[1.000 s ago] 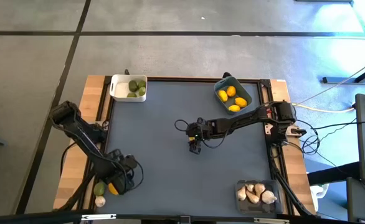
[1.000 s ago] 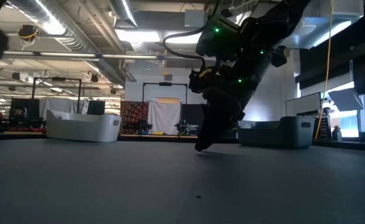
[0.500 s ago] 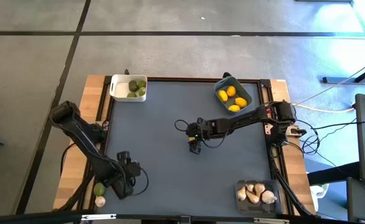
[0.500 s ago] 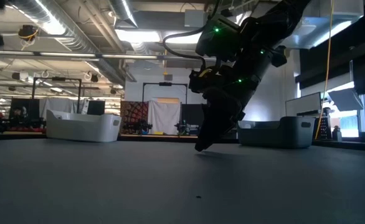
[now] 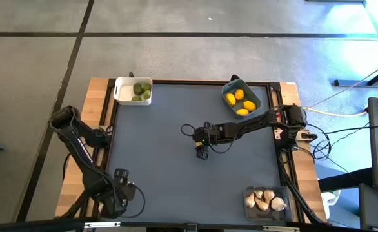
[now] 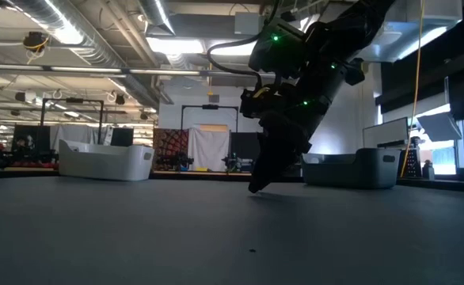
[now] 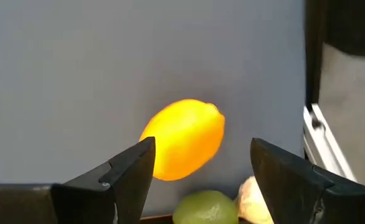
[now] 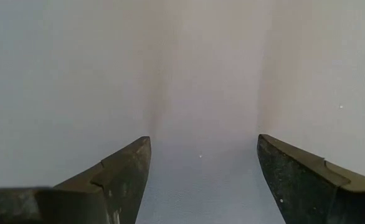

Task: Sort produce into baskets
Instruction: Put the lemon into the blue bin

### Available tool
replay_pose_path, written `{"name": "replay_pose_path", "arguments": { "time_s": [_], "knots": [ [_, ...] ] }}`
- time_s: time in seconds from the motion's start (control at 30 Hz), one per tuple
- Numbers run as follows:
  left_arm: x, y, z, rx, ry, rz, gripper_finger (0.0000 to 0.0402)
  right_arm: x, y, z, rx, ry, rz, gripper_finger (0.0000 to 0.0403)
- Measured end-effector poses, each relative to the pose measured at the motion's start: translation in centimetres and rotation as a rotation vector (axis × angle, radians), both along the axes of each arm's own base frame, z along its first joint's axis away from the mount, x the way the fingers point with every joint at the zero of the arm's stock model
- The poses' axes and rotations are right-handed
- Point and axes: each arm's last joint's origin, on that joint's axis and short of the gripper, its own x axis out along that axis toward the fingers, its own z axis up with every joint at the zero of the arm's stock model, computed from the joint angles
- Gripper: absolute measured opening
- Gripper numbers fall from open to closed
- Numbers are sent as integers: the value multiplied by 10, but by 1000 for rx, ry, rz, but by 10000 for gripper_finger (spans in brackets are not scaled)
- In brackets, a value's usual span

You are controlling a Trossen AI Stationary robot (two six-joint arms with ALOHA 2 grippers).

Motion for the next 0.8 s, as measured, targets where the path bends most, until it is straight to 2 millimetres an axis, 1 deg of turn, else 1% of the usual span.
{"name": "replay_pose_path", "arguments": {
  "time_s": [0.07, 0.17, 0.37, 0.53, 0.7, 0.8],
  "knots": [
    [-3, -2, 0, 1, -4, -58, 258, 0, 0, 0, 0, 0, 0, 294],
    [-4, -5, -5, 21, 3, -118, 258, 0, 0, 0, 0, 0, 0, 294],
    [2, -14, -33, 93, 57, -246, 258, 0, 0, 0, 0, -4, 0, 294],
    [0, -23, -51, 119, 108, -350, 258, 0, 0, 0, -1, -4, 1, 294],
    [-3, -28, -66, 158, 143, -369, 257, 1, 0, 0, -1, -7, 1, 294],
    [-4, -28, -70, 171, 155, -361, 243, 1, 0, 0, -1, -7, 1, 294]
  ]
}}
